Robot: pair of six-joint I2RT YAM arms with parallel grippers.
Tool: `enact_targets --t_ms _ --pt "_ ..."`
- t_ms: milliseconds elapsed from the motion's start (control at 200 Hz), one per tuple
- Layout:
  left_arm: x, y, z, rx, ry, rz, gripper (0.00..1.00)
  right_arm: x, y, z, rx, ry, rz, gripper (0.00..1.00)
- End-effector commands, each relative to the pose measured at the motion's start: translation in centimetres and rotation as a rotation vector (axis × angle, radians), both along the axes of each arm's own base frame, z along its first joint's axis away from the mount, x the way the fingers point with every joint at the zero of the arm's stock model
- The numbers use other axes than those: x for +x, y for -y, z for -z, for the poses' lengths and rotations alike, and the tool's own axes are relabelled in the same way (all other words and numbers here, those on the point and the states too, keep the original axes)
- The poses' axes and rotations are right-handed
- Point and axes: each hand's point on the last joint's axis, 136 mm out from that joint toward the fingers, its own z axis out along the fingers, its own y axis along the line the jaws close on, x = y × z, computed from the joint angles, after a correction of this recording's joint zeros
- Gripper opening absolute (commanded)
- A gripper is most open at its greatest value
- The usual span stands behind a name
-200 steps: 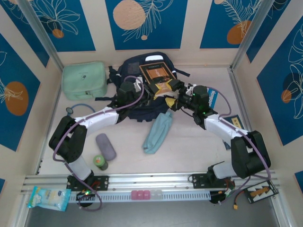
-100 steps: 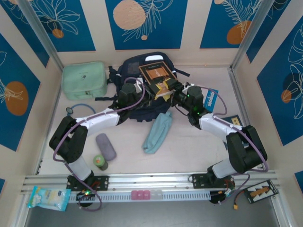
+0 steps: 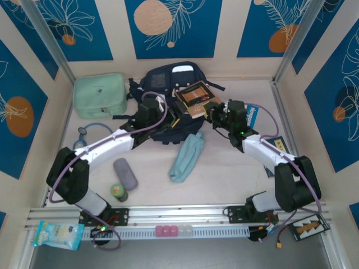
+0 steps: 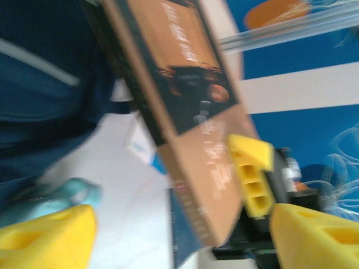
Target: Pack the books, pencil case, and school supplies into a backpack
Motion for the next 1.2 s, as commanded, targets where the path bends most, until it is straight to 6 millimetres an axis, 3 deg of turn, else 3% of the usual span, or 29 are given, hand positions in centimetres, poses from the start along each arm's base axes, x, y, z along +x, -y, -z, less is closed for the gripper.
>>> enact_targets --t_ms 0,90,255,385,545,690,840,1035,1195 --pt "-1.6 -3.7 4.8 0.476 0.020 0.126 0.89 -0.5 2.2 -4.0 -0.117 0.153 -0.005 0.05" --pt "-1.4 -4.6 5.8 0.724 0.059 0.288 0.91 -1.1 4.0 -3.4 -0.174 0.146 -0.004 0.05" --pt "1.3 -5.3 7.1 1.151 0.237 0.640 0.87 -2.4 7.1 -2.3 -0.244 0.108 0.012 0.05" --pt "3.5 -5.1 9.3 1.349 0.325 0.917 0.81 -3.2 9.0 -1.8 -0.253 0.082 0.031 0.05" --pt "6.7 -3.2 10.6 1.417 0.463 1.081 0.78 -3.7 10.0 -1.1 -0.236 0.042 0.044 0.05" --pt "9.0 -2.3 11.4 1.386 0.548 1.148 0.63 -3.9 10.0 -0.7 -0.222 0.026 0.044 0.05" --pt "8.0 -3.0 13.7 1.370 0.558 1.356 0.53 -4.0 10.3 -0.6 -0.216 0.015 0.050 0.05" --pt "8.3 -4.0 15.1 1.390 0.552 1.424 0.53 -3.9 10.3 -0.6 -0.210 0.008 0.052 0.05" --pt "7.8 -4.0 15.2 1.332 0.549 1.438 0.60 -3.7 10.1 -0.7 -0.194 0.005 0.049 0.05"
